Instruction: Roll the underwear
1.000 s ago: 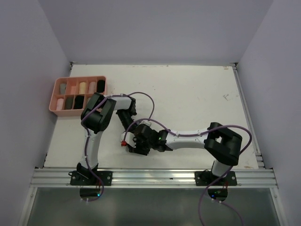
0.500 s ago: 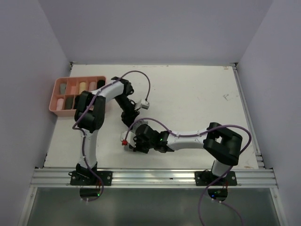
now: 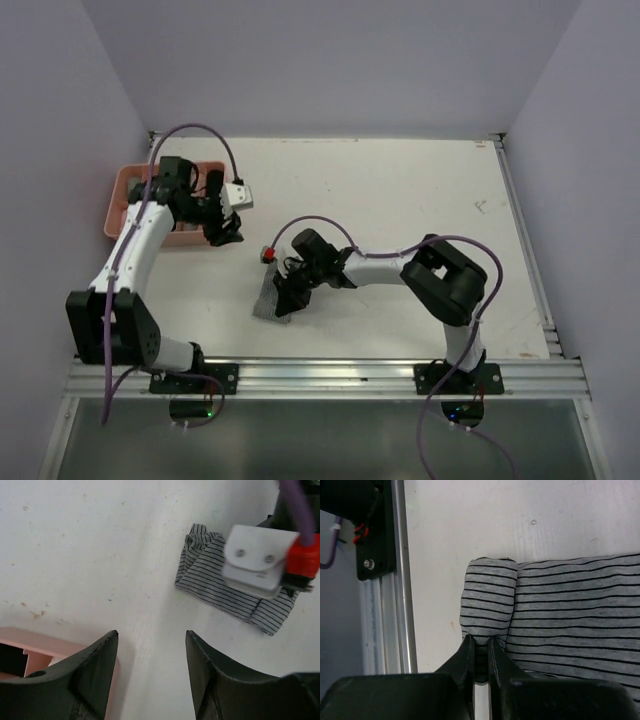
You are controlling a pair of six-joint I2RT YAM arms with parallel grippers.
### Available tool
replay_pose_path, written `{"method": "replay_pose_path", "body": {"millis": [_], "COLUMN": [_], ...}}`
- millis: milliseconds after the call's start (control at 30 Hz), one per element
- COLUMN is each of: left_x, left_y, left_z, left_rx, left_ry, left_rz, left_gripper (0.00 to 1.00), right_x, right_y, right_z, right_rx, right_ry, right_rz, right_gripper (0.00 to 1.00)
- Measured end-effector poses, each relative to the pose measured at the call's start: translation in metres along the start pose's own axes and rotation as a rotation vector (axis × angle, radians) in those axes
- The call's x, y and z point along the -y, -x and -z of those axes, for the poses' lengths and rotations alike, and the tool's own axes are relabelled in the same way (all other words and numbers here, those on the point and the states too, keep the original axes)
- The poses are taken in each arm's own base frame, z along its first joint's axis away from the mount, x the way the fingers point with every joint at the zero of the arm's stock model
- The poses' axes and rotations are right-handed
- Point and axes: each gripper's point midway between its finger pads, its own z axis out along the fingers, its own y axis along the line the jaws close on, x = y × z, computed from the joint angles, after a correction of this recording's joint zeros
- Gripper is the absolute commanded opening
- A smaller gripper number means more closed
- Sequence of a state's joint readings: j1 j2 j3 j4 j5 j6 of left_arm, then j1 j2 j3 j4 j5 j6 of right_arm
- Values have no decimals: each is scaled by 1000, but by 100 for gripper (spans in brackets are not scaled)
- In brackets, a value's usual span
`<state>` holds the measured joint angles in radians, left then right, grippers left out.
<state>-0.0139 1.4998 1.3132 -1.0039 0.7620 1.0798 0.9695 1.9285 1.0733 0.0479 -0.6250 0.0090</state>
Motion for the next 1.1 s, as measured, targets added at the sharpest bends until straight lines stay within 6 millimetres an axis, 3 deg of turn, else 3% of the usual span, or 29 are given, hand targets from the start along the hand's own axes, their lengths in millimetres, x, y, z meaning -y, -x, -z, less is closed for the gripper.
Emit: {"method": "replay_pose_path", "body": {"millis": [100,200,400,533,633,933,1100], "left_x": [36,72,131,163,170,164,172], "left_y": [-7,-27,-68,-76,-75,-78,-84], "left_z": [4,0,-26,-44,-54,-79,-91], "left_rx": [27,24,-20,-38,-42,-62,-84], "left_ry": [21,-6,-130,-190,-198,-181,-211], "left_rz": [-67,-124,-186,-284,-335,-377,-392], "left_gripper": [59,60,64,64,64,62,54], "right_x": [2,5,12,15,14,15,16], "right_y": [3,3,2,-2,-4,-9,-8], "right_z": [-4,-4,-6,-5,-3,-2,-1], "right_rx": [-2,-7,-35,-55,-66,-95,-102], "right_ry": [82,163,340,417,444,484,482], "right_rz": [-95,-187,-377,-482,-531,-661,-700], "right_gripper": [0,0,0,0,0,0,0]}}
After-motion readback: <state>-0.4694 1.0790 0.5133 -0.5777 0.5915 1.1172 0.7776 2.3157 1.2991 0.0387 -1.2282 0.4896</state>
